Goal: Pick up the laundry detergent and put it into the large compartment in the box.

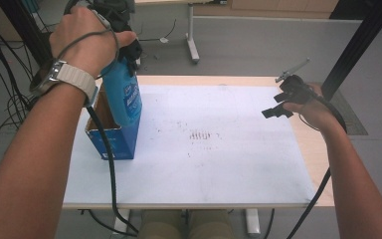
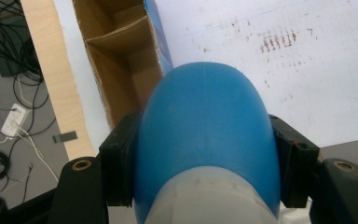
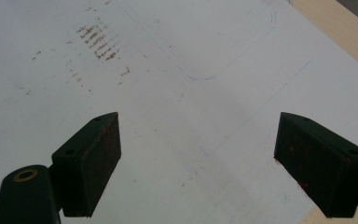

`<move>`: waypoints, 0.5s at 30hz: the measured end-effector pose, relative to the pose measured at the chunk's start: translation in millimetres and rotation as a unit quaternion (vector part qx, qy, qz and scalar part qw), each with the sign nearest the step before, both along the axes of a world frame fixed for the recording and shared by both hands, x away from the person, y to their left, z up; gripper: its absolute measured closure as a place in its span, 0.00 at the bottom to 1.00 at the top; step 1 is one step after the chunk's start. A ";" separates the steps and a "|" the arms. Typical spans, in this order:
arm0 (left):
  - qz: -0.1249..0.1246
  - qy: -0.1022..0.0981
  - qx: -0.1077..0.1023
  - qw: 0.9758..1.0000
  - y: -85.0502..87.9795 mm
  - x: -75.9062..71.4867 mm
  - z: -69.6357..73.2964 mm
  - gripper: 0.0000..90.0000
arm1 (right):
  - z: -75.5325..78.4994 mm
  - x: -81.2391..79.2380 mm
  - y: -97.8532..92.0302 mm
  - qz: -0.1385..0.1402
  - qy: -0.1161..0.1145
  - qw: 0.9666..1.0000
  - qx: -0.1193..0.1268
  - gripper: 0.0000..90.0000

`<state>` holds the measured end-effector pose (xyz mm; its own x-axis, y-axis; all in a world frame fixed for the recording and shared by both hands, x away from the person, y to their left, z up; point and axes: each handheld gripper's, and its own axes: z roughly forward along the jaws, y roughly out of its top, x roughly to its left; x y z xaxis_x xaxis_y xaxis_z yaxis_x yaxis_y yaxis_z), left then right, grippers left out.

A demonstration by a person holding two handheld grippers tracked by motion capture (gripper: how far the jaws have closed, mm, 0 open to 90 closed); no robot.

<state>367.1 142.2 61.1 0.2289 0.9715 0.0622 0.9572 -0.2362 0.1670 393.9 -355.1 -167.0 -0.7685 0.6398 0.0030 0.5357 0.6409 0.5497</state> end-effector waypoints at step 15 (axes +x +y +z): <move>0.013 -0.001 0.003 1.000 10.4 6.0 2.9 0.42 | -1.9 2.1 -2.1 -0.003 0.002 1.000 0.003 0.16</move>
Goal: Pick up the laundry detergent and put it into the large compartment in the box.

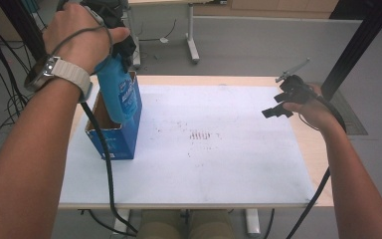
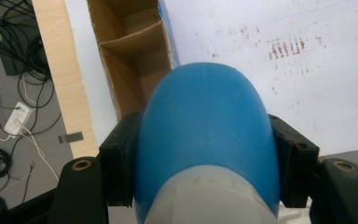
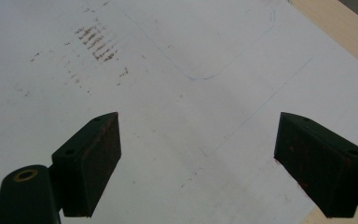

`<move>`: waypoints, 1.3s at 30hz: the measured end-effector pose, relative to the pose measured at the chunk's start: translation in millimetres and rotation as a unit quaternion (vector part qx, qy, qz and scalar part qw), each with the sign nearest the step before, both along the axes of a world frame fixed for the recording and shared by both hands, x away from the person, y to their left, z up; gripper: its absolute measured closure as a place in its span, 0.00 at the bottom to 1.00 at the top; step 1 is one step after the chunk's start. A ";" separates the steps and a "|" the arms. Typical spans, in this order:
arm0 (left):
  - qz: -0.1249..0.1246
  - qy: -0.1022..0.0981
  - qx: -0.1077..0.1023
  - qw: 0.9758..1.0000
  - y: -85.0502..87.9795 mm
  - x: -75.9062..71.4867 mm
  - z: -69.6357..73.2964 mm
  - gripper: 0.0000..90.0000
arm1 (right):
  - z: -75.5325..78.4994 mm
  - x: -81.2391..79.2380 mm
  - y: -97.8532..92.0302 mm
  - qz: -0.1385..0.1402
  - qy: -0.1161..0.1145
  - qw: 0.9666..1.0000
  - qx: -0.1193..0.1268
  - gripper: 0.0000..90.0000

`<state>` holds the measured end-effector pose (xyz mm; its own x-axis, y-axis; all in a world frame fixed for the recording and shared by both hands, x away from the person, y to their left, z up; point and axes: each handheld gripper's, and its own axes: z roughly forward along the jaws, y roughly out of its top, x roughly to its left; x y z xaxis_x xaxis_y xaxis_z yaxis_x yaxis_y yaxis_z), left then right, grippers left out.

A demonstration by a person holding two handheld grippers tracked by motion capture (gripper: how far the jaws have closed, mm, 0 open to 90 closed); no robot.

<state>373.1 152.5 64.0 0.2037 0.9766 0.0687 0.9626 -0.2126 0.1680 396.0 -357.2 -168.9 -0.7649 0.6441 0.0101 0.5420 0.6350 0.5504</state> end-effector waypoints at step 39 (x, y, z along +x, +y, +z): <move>0.031 -0.003 0.012 0.999 28.3 21.7 -11.8 0.42 | -10.4 11.0 5.3 -0.004 0.009 1.000 0.001 0.16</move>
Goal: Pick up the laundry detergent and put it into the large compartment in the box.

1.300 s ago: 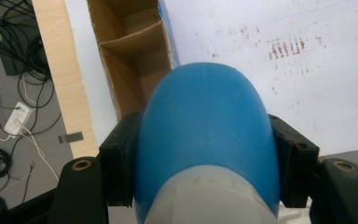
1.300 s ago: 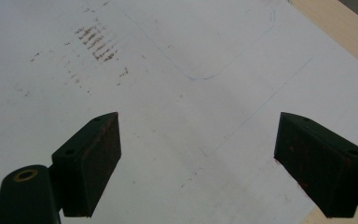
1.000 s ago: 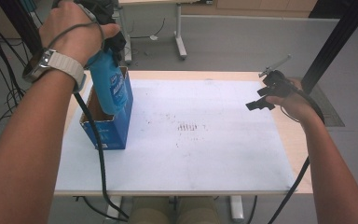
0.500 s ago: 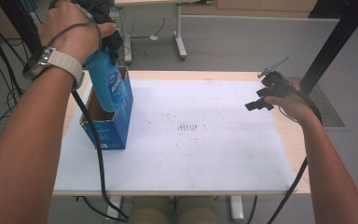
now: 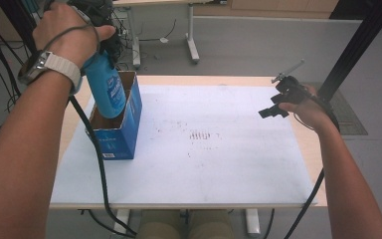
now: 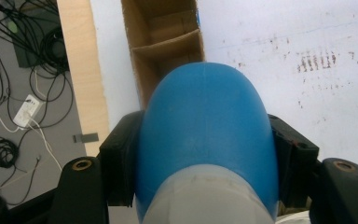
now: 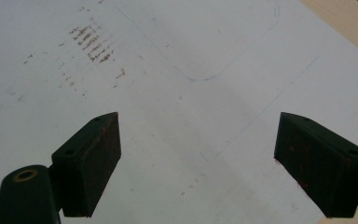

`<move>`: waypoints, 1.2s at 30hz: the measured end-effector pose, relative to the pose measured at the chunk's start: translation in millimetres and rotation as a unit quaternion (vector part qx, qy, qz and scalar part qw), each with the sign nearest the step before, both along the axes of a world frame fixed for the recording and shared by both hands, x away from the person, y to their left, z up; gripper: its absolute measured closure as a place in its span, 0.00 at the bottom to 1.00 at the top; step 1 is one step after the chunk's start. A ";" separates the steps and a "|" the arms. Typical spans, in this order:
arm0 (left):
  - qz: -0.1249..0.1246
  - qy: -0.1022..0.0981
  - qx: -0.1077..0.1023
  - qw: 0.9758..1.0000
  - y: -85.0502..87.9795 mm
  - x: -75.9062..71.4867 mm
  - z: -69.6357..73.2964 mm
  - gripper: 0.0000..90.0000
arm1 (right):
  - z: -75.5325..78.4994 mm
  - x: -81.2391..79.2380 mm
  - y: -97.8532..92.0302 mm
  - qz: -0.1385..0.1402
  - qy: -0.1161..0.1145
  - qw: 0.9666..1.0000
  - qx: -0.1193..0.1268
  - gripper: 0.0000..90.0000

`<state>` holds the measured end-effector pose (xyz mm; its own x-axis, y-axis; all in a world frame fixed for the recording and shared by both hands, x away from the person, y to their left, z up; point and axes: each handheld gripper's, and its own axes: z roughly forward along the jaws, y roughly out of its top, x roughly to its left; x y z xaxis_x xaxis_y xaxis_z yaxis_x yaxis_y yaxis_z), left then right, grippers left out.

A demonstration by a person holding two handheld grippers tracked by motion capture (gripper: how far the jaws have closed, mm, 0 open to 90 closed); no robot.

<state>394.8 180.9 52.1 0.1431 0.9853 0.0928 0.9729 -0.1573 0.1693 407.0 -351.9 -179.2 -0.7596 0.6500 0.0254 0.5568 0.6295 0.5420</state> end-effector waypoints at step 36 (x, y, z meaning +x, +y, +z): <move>0.014 0.008 0.007 1.000 16.7 22.2 -31.0 0.42 | -7.6 5.4 0.4 -0.004 0.007 1.000 -0.003 0.16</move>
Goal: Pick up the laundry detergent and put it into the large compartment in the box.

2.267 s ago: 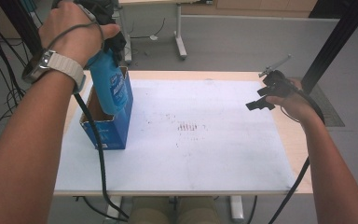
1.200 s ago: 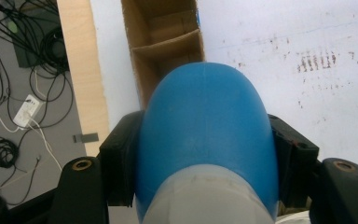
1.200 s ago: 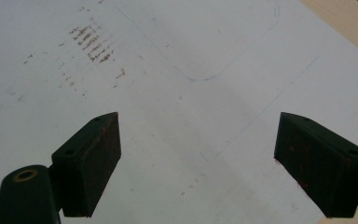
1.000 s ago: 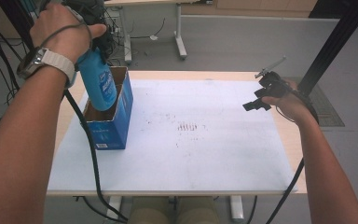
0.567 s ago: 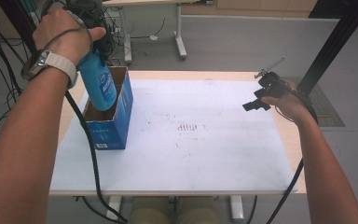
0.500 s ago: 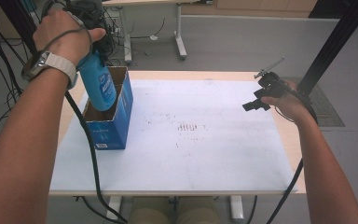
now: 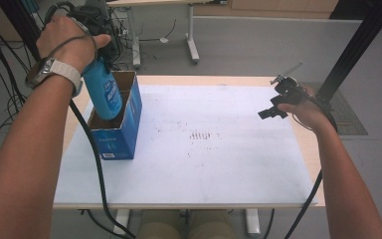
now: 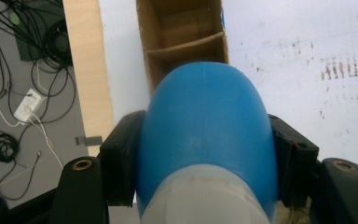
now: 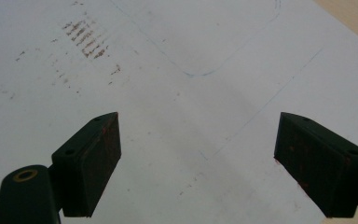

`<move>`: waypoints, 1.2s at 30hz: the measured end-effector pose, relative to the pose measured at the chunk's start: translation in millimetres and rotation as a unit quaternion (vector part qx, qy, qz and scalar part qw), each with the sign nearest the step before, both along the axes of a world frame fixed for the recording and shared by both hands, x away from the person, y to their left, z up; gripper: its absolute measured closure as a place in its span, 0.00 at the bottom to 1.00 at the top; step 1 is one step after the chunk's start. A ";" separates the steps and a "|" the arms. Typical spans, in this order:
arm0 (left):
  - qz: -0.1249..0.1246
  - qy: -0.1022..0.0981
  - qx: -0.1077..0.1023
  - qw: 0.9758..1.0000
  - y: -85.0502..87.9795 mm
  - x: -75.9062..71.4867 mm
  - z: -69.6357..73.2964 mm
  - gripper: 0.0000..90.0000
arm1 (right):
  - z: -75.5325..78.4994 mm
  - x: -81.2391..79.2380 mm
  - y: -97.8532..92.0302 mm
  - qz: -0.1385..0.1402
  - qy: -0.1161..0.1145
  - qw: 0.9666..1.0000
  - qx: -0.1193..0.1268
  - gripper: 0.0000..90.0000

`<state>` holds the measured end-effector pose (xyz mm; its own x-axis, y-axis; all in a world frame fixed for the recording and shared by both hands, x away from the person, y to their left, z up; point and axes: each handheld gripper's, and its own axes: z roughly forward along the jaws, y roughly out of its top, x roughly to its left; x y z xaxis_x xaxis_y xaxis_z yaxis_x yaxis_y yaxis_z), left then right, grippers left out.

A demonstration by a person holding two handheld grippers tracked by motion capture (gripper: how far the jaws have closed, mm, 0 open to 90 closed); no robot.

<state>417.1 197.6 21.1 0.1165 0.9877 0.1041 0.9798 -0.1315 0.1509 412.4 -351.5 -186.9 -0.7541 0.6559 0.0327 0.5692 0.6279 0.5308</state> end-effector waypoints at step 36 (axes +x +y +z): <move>0.006 0.018 0.001 1.000 13.3 17.6 -43.7 0.42 | -11.2 0.9 -4.9 -0.009 0.009 1.000 0.000 0.16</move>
